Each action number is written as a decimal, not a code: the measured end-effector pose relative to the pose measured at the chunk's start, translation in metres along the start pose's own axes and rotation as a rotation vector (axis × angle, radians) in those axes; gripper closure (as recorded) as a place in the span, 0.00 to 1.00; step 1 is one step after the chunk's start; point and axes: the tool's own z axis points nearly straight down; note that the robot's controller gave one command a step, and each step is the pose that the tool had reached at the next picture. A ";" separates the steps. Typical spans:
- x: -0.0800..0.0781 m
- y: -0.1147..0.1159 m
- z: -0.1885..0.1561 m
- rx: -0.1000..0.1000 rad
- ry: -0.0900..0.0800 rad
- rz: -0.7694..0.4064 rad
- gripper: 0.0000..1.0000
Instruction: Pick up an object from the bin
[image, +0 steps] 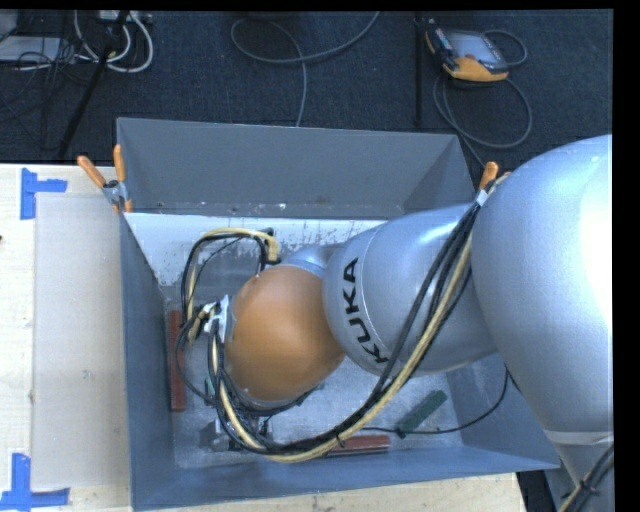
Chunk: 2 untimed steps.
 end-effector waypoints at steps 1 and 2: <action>0.000 0.001 -0.010 0.002 -0.001 0.007 1.00; -0.001 0.001 -0.030 0.003 -0.001 0.014 1.00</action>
Offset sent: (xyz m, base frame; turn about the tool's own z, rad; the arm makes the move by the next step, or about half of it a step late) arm -0.0002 0.0000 0.0108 0.0000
